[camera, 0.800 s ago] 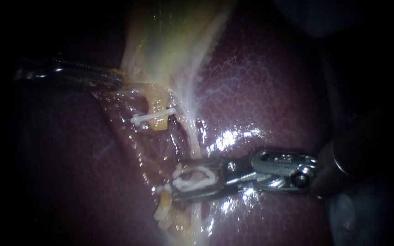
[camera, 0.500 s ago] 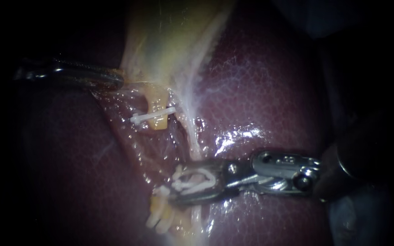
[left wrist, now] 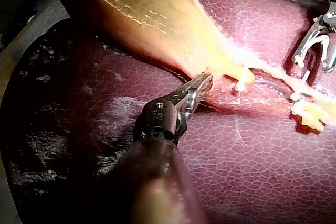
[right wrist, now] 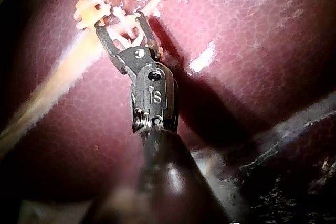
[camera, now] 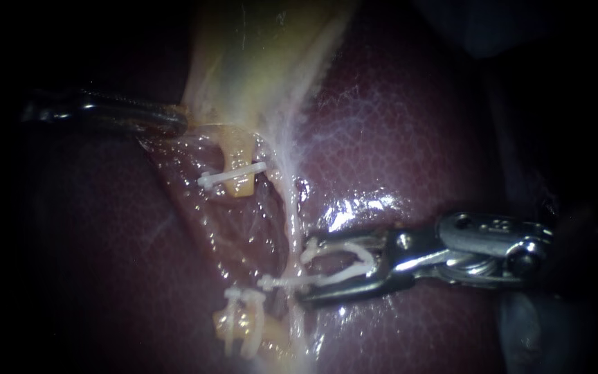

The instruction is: Clipping second clip right tube

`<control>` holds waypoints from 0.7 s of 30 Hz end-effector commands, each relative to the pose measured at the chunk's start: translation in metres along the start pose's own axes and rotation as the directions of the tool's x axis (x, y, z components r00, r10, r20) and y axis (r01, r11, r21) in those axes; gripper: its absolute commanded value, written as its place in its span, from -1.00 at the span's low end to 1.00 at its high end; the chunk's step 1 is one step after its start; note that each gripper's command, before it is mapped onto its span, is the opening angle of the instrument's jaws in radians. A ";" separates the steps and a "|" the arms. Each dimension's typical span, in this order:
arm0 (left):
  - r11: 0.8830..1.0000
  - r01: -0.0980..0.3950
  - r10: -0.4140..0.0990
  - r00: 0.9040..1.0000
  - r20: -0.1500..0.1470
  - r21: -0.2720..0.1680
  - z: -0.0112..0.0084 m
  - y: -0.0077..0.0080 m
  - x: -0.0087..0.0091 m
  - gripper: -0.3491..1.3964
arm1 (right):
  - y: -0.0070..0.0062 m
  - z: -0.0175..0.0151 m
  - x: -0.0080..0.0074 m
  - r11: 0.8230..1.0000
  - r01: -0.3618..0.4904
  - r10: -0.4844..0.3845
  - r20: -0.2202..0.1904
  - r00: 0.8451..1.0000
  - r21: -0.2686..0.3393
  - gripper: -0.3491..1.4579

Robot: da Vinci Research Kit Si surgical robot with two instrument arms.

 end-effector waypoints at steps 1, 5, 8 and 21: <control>1.000 0.000 0.000 1.000 0.000 -0.001 0.0000 0.0000 0.0000 -1.00 | 0.0004 0.0000 -0.0004 1.000 0.001 -0.001 0.000 1.000 0.000 -0.10; 1.000 0.000 0.000 1.000 0.000 -0.001 0.0000 0.0000 0.0001 -1.00 | 0.0023 0.0003 -0.0020 0.999 -0.038 0.038 -0.001 0.999 -0.005 -0.08; 1.000 0.000 0.000 1.000 0.000 -0.001 0.0001 0.0000 0.0001 -1.00 | 0.0036 0.0010 -0.0035 0.997 -0.075 0.075 -0.003 0.997 -0.011 -0.08; 1.000 0.000 0.000 1.000 0.000 -0.002 0.0001 -0.0001 0.0001 -1.00 | 0.0064 0.0051 -0.0054 0.973 -0.215 0.218 -0.043 0.975 0.080 -0.08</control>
